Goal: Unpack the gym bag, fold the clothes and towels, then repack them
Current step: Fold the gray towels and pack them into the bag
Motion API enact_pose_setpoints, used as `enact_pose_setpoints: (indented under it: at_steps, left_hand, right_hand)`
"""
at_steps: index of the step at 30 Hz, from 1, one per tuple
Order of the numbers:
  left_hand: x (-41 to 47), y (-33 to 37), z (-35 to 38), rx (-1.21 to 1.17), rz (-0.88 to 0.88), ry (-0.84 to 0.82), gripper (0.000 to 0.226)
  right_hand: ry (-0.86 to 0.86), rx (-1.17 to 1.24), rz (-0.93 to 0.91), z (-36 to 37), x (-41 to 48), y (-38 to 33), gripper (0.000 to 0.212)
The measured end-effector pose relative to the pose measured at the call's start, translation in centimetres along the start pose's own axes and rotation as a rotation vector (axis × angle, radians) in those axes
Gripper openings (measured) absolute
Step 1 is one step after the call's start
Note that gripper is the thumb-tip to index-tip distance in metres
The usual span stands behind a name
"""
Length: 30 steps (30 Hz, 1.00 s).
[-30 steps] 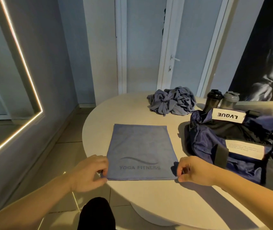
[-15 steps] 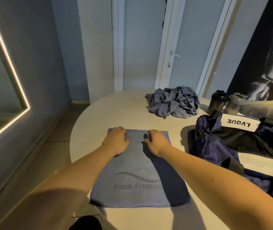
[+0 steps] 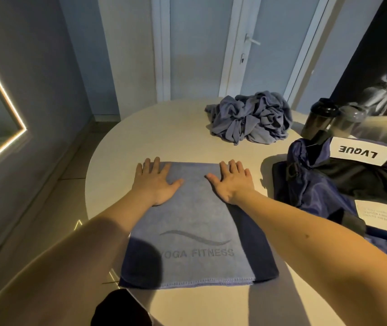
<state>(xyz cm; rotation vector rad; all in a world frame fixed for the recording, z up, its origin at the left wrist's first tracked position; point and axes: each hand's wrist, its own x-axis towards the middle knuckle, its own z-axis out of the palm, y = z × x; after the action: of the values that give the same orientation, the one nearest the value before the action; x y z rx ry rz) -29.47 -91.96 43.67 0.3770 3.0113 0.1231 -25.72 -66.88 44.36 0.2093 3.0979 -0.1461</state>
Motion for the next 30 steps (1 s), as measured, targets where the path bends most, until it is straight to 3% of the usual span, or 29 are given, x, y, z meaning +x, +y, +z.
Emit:
enact_pose_setpoints:
  at_steps: [5,13,15,19,23,25,28,30]
  left_hand:
    - [-2.7,1.0,-1.4,-0.003,0.132,0.157,0.078]
    - [-13.8,2.9,-0.7,-0.096,0.272,0.052,0.085]
    - [-16.7,2.8,0.5,-0.175,0.297,0.093,0.095]
    - [-20.6,2.8,3.3,-0.162,0.312,0.248,0.078]
    - [-20.6,2.8,2.3,-0.165,0.281,0.115,0.101]
    - [-20.9,2.3,1.3,-0.212,0.282,0.119,0.097]
    - [-23.2,0.6,0.6,-0.325,0.276,0.169,0.077]
    - [-24.9,-0.8,0.8,-0.445,0.250,0.202,0.060]
  right_hand:
    - [0.045,0.037,-0.032,-1.2,-1.8,-0.8,0.081]
    - [0.074,0.168,-0.235,-1.4,-13.8,0.0,0.077]
    - [0.091,0.159,-0.270,-0.8,-17.2,0.8,0.080]
    - [0.042,0.039,-0.273,1.4,-21.1,1.7,0.086]
    - [0.051,0.097,-0.251,0.9,-21.1,1.5,0.087]
    - [0.055,0.194,-0.247,0.2,-21.8,1.8,0.078]
    - [0.085,0.329,-0.230,-1.2,-24.8,2.5,0.046]
    - [0.077,0.382,-0.212,-1.6,-27.1,3.0,0.039]
